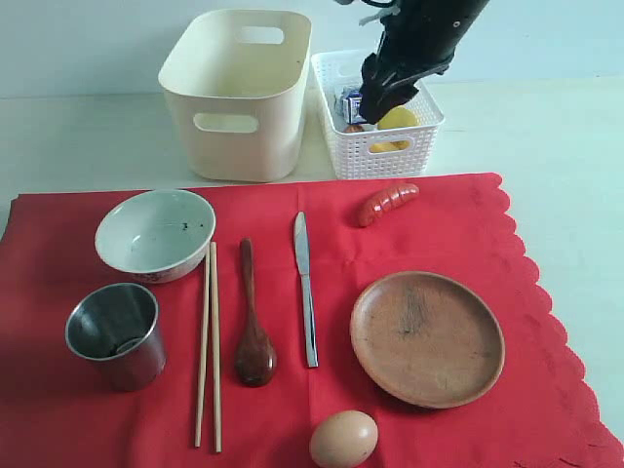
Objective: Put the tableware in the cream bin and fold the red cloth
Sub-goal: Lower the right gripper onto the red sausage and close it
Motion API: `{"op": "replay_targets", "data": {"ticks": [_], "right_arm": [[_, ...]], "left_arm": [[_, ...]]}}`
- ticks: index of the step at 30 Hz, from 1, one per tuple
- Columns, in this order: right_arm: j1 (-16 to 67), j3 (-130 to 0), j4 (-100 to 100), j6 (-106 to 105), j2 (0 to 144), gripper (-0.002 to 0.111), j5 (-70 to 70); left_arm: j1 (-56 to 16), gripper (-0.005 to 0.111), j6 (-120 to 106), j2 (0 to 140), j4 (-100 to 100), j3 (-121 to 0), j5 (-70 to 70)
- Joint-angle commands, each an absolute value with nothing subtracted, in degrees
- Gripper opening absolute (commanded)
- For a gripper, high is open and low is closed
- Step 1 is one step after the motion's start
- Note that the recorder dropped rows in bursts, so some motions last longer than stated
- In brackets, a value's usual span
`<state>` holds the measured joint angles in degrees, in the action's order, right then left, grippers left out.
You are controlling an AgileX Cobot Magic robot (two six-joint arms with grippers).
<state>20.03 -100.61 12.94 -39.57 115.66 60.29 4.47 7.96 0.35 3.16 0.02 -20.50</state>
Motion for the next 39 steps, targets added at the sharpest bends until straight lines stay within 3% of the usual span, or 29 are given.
{"op": "replay_targets", "data": {"ticks": [1,11,39], "right_arm": [[20.0,-100.9,14.4,-52.4,115.3,0.058,63.8],[20.0,-100.9,14.6,-75.3,118.5,0.058,70.0],[20.0,-100.9,9.4,-84.0,129.4,0.058,62.6]], "left_arm": [[4.6,0.062,7.7,0.0,3.4,0.0,-20.2],[4.6,0.062,7.7,0.0,3.4,0.0,-20.2],[4.6,0.062,7.6,0.0,3.4,0.0,-20.2]]}}
